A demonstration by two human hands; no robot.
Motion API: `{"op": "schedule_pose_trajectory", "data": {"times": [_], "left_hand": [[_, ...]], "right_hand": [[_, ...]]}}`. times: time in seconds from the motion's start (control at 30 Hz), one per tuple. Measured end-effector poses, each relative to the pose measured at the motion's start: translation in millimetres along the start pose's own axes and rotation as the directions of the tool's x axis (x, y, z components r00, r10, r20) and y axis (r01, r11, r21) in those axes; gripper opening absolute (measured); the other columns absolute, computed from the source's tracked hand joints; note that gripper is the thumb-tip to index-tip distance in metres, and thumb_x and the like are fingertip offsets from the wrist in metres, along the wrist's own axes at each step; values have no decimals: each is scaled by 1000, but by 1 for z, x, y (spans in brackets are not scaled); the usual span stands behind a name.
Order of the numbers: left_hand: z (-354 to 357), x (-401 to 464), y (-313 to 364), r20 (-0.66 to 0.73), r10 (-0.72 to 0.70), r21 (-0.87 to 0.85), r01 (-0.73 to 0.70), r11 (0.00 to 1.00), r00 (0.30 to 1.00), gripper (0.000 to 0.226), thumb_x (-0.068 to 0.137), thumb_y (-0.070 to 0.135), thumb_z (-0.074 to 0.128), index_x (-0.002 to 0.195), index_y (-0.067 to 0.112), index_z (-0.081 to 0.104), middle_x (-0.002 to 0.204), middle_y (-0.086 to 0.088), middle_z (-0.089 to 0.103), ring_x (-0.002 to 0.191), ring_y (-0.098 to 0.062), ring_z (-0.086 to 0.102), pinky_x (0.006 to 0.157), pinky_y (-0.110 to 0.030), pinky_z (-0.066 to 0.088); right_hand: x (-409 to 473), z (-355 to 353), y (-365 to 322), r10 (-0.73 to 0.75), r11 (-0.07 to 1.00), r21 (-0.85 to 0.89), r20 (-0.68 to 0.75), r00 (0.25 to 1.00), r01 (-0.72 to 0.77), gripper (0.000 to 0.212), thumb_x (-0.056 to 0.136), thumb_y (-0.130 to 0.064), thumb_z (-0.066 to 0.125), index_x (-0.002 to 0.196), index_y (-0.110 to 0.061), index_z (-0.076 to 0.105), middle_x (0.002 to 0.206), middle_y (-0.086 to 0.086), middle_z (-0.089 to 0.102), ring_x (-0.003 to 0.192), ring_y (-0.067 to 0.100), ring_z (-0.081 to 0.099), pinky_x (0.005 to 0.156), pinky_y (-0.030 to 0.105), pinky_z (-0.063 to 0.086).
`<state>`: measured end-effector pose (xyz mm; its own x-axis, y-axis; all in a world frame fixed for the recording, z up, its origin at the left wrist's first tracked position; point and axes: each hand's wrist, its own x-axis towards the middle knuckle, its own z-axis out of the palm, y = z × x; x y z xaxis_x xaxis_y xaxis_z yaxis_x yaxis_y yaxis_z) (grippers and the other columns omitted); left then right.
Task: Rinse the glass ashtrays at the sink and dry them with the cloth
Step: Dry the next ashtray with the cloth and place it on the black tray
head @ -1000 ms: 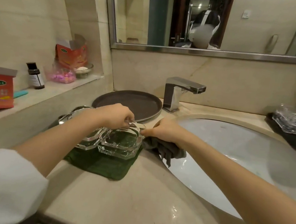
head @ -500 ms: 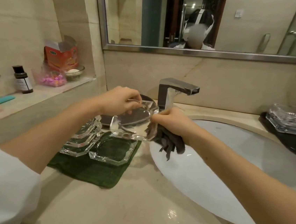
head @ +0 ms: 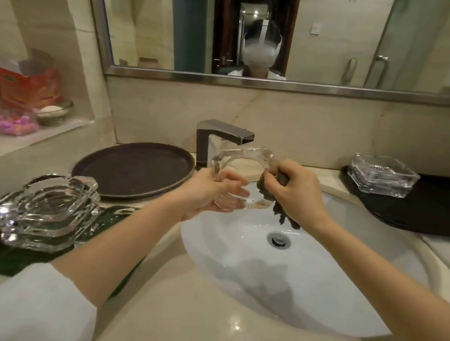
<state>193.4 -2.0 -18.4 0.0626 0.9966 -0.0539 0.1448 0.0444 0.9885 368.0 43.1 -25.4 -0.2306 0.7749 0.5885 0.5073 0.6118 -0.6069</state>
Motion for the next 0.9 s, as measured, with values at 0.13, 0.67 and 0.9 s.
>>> {"op": "schedule_pose_trajectory", "data": {"times": [0.13, 0.67, 0.9], "left_hand": [[21, 11, -13, -225, 318, 128, -296, 947, 921, 9, 91, 14, 58, 95, 18, 65, 100, -4, 70, 85, -14, 68, 71, -19, 55], [14, 20, -12, -154, 727, 685, -458, 567, 670, 35, 84, 29, 55, 109, 11, 70, 95, -12, 62, 84, -24, 59, 73, -30, 47], [28, 22, -17, -327, 487, 534, -267, 802, 810, 15, 88, 24, 63, 97, 16, 72, 94, 0, 71, 89, -17, 65, 81, -37, 53]], "right_hand": [[3, -14, 17, 62, 995, 81, 2, 998, -62, 6, 81, -26, 69, 83, -22, 65, 78, 1, 67, 65, 19, 64, 66, 41, 54], [-6, -28, 40, 269, 962, 45, 8, 963, -269, 10, 82, -32, 66, 81, -22, 66, 74, -6, 67, 61, 12, 65, 63, 30, 55], [-5, -37, 26, 508, 703, 544, 68, 859, -459, 23, 87, -8, 55, 107, -7, 43, 77, 4, 53, 56, 14, 59, 40, 13, 42]]}}
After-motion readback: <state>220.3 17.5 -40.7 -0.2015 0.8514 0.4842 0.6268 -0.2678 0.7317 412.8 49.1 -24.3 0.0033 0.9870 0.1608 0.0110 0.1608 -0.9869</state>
